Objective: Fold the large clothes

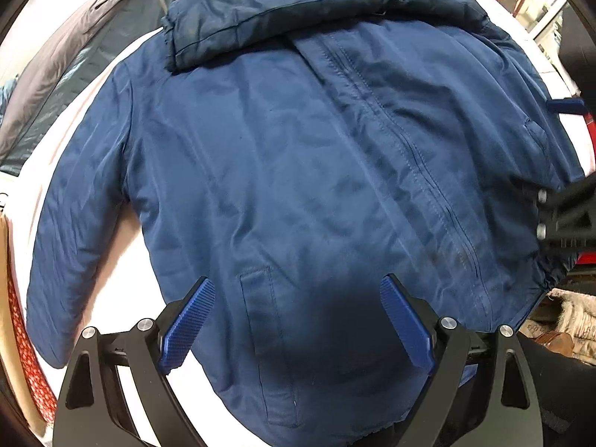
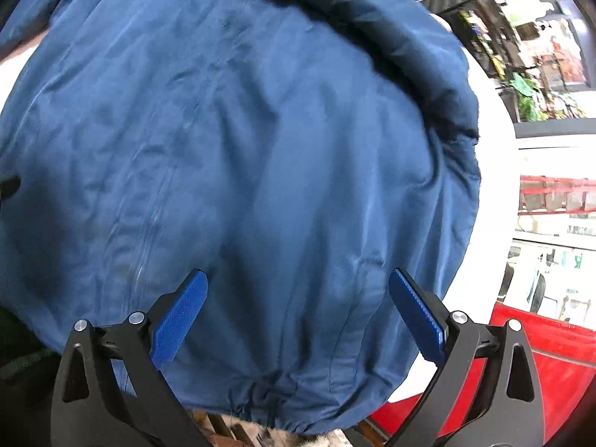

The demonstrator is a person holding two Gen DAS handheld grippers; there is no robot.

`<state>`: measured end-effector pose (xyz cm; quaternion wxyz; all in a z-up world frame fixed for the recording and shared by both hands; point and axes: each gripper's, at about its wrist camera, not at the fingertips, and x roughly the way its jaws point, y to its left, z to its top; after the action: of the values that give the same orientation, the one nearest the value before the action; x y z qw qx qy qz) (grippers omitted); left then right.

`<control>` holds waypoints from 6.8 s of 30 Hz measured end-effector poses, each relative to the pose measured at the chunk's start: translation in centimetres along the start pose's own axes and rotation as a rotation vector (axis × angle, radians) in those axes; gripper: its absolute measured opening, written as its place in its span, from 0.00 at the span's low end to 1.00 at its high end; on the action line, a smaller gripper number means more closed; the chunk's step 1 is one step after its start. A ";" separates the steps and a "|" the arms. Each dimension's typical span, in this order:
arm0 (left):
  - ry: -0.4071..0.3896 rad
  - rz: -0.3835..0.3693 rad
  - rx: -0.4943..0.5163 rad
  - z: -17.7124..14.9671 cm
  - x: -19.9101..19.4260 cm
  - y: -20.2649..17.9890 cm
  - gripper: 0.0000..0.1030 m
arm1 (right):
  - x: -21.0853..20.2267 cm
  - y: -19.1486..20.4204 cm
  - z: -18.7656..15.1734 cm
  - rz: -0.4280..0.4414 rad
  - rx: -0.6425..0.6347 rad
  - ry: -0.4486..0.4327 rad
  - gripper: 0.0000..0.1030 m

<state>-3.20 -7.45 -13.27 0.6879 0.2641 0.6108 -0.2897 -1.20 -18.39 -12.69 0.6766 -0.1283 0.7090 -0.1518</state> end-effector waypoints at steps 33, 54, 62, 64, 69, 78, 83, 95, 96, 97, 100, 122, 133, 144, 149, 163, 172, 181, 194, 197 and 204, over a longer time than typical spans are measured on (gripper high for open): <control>-0.072 -0.001 -0.229 15.2 2.7 11.8 0.84 | 11.1 -18.7 9.0 0.087 0.591 -0.105 0.40; -0.128 -0.033 -0.080 22.0 5.1 10.8 0.03 | 11.5 -16.8 7.8 0.059 0.582 -0.058 0.41; -0.182 -0.086 -0.156 16.2 1.6 10.6 0.03 | 11.6 -17.1 7.7 0.066 0.593 -0.055 0.41; -0.156 -0.069 -0.150 15.4 2.4 10.2 0.00 | 11.6 -17.0 7.7 0.064 0.593 -0.056 0.41; -0.074 -0.060 -0.164 14.4 5.1 9.6 0.00 | 11.7 -16.8 7.7 0.050 0.572 -0.054 0.41; -0.138 -0.003 -0.218 15.2 3.2 9.9 0.52 | 10.9 -16.6 7.7 0.019 0.547 -0.037 0.47; -0.184 0.010 -0.190 16.9 2.0 9.3 0.56 | 9.1 -16.3 7.0 0.003 0.543 -0.037 0.52; -0.020 0.030 -0.162 21.2 8.5 8.1 0.56 | 2.3 -15.9 7.5 0.093 0.566 -0.209 0.55; -0.008 0.039 -0.150 21.1 9.1 7.7 0.56 | 2.0 -15.7 8.2 0.119 0.548 -0.229 0.55; -0.001 0.046 -0.143 21.1 9.5 7.5 0.57 | 2.0 -15.3 9.1 0.145 0.521 -0.236 0.57; 0.008 0.054 -0.153 21.1 10.1 7.4 0.60 | 2.4 -13.7 11.5 0.220 0.443 -0.251 0.59; -0.012 0.078 -0.259 18.8 11.4 9.3 0.95 | 11.2 -8.1 15.8 0.137 0.403 -0.184 0.84; -0.071 -0.024 -0.355 12.0 7.2 10.7 0.92 | 6.7 -7.6 13.3 0.167 0.481 -0.151 0.84; -0.138 -0.134 -0.815 -2.6 4.9 21.7 0.65 | 2.6 2.0 7.3 0.209 0.242 -0.172 0.84; -0.172 -0.104 -1.130 -11.5 4.9 28.8 0.63 | 1.2 4.7 6.1 0.220 0.191 -0.167 0.84; -0.304 -0.033 -1.578 -23.9 5.2 40.4 0.61 | -1.9 7.8 5.1 0.146 0.116 -0.191 0.84; -0.317 -0.014 -1.528 -23.7 3.6 41.6 0.18 | -1.5 7.8 5.1 0.116 0.099 -0.177 0.84; -0.428 0.080 -1.213 -13.9 -3.9 38.5 0.09 | -1.1 6.9 5.1 0.134 0.136 -0.175 0.84; -0.531 -0.068 -0.723 5.7 -8.0 24.7 0.09 | 0.2 2.7 4.1 0.174 0.274 -0.170 0.84; -0.530 -0.107 -0.658 8.9 -8.1 21.3 0.09 | 1.0 1.3 3.3 0.179 0.322 -0.149 0.84; -0.574 -0.191 -0.394 17.7 -9.6 10.9 0.09 | 3.0 -2.6 0.6 0.204 0.475 -0.112 0.84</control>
<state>15.99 -11.81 -1.56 0.8389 -0.0240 0.4590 -0.2915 -0.79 -22.02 -14.47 0.7379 0.0981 0.6241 -0.2375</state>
